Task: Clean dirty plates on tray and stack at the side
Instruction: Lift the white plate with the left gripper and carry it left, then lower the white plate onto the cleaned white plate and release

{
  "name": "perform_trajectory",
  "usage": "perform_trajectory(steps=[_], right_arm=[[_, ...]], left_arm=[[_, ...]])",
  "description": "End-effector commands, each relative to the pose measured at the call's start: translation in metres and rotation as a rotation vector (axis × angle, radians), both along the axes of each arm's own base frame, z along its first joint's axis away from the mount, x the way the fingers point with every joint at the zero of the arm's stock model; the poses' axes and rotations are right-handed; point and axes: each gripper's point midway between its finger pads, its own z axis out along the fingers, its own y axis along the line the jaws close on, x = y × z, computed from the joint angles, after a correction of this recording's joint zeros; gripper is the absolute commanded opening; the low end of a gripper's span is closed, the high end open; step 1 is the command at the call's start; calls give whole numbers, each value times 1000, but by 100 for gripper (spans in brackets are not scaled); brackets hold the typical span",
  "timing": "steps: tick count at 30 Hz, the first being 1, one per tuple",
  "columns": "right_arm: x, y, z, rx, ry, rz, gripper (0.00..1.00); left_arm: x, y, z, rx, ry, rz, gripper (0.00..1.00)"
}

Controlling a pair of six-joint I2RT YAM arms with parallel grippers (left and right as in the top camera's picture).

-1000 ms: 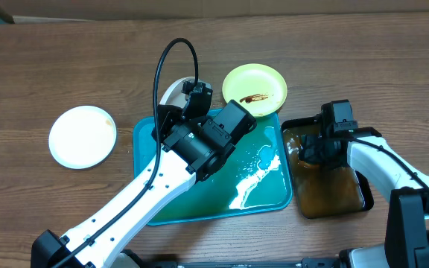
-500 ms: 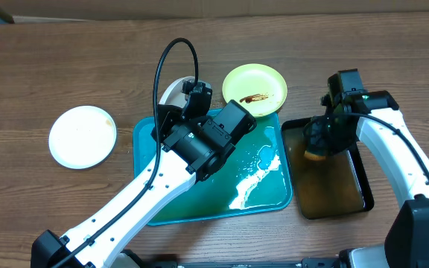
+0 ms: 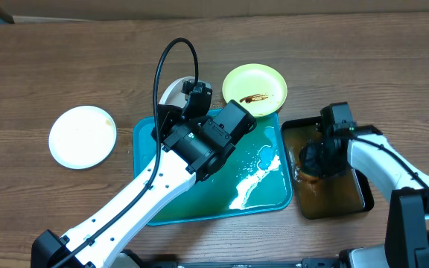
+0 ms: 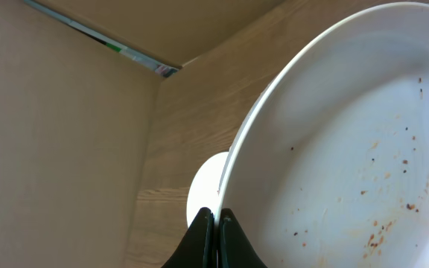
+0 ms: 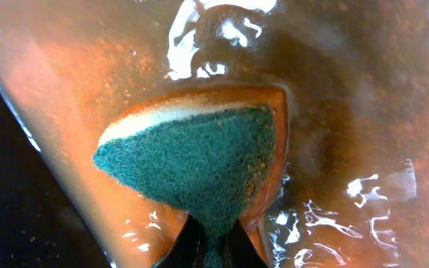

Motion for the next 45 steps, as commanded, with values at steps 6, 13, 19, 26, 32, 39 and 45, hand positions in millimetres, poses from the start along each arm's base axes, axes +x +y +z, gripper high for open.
perform_trajectory(steps=[6, 13, 19, 26, 32, 39, 45], right_arm=[[26, 2, -2, 20, -119, -32, 4], [16, 1, -2, 14, -72, -32, 4], [13, 1, 2, 10, -46, -27, 4], [16, 1, 7, 9, -45, -23, 4], [12, 1, 6, 6, -29, -20, 4], [9, 0, 6, 4, -15, -20, 4], [8, 0, 5, 4, -13, -20, 4]], left_arm=[[-1, 2, 10, -15, -55, 18, 4], [-1, 2, 10, -17, -52, 17, 4], [1, 9, 11, -11, -57, 39, 4], [6, 41, 8, -61, -44, 136, 4], [10, 89, -32, -321, 102, 286, 4], [6, 166, -61, -651, 128, 527, 4], [-4, 227, -73, -872, 64, 693, 4]])
